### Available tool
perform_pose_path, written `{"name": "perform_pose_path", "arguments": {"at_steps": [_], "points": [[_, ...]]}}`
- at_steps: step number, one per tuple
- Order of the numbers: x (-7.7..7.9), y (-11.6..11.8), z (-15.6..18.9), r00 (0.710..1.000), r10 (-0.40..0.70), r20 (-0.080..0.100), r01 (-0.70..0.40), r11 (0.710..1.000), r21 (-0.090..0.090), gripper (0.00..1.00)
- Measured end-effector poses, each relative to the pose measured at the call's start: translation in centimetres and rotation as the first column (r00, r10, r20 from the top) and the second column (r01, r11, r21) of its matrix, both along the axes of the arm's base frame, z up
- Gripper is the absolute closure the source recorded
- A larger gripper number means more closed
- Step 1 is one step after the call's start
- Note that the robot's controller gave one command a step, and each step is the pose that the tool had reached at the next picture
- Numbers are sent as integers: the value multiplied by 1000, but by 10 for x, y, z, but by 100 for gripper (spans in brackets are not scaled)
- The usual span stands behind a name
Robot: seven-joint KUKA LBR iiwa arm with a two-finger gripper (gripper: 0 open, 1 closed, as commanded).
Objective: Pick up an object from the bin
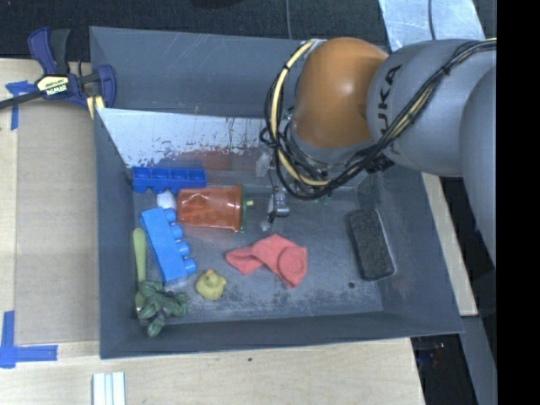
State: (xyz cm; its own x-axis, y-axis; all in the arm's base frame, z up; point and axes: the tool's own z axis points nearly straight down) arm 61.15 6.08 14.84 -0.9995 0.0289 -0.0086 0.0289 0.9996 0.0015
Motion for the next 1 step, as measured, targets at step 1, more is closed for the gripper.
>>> {"name": "perform_pose_path", "arguments": {"at_steps": [1], "points": [[10,7,-53,1000,-21,5,21,1000,-1,0]]}}
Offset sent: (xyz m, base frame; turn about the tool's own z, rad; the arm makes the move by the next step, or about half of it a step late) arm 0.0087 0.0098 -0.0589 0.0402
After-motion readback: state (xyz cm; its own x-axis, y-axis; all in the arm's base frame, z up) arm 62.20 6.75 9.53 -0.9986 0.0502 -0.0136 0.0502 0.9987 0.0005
